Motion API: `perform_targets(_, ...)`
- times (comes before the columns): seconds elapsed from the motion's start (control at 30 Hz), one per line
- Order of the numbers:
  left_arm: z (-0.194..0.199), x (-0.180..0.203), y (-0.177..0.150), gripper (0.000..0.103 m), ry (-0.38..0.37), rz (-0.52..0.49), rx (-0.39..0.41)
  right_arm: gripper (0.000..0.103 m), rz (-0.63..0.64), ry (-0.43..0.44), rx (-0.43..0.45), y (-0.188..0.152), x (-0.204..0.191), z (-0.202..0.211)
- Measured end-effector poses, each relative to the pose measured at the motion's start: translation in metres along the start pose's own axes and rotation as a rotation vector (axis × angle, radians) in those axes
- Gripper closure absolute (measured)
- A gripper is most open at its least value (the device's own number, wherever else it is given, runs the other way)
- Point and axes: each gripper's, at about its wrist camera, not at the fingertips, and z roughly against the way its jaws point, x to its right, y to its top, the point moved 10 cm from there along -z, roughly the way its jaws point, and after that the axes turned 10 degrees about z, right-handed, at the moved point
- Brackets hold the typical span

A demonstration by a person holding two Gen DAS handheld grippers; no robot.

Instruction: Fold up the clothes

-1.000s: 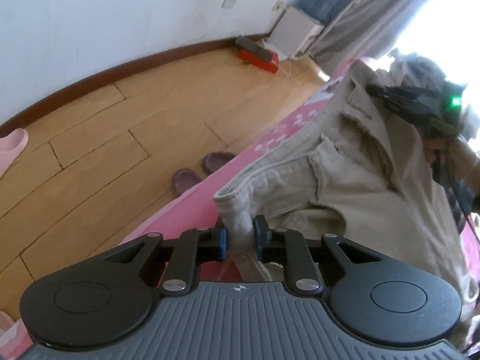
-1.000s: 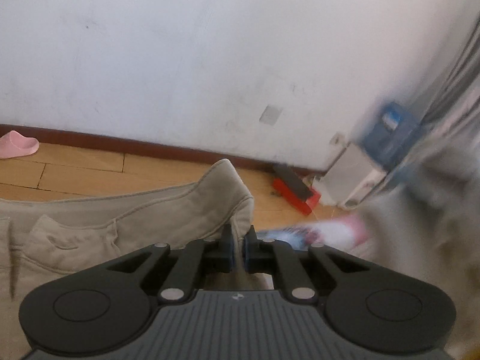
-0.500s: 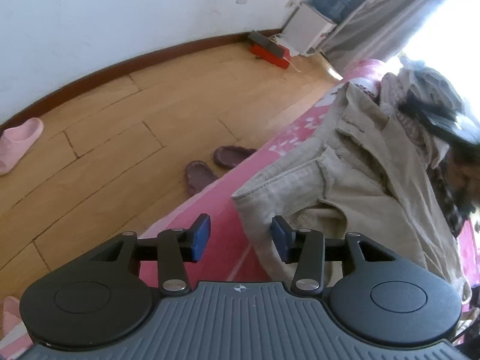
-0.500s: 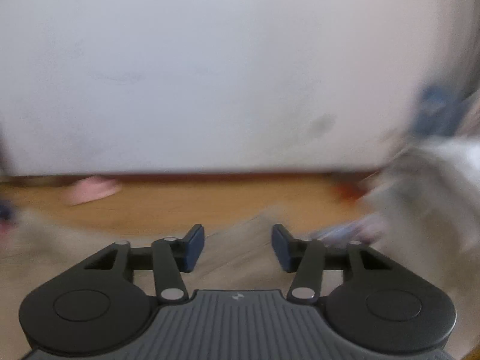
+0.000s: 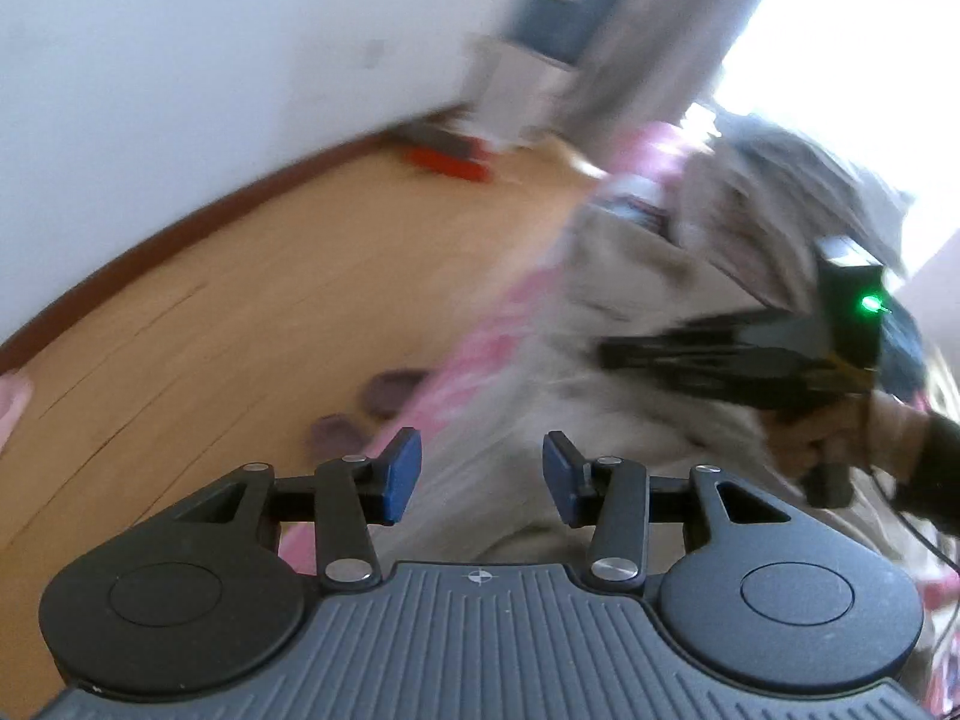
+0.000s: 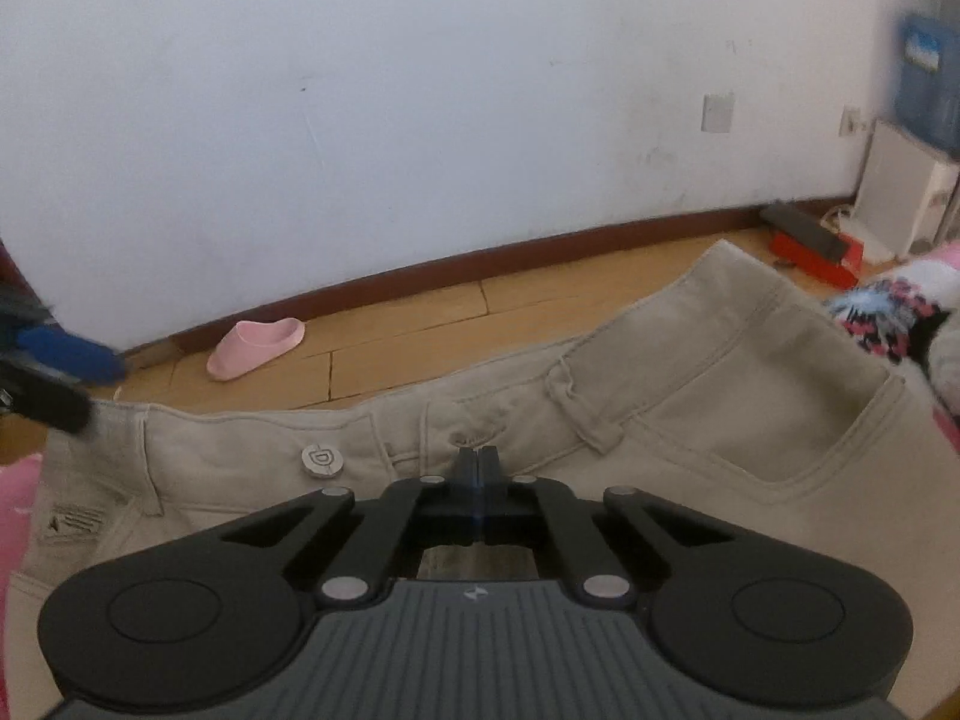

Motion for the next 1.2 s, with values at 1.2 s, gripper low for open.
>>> perform_targets(1.2, -0.057, 0.421, -0.135, 0.058, -0.433, -1.107, -0.198, 0.077, -1.1, -0.948, 0.221, -0.439, 0.045, 0.611)
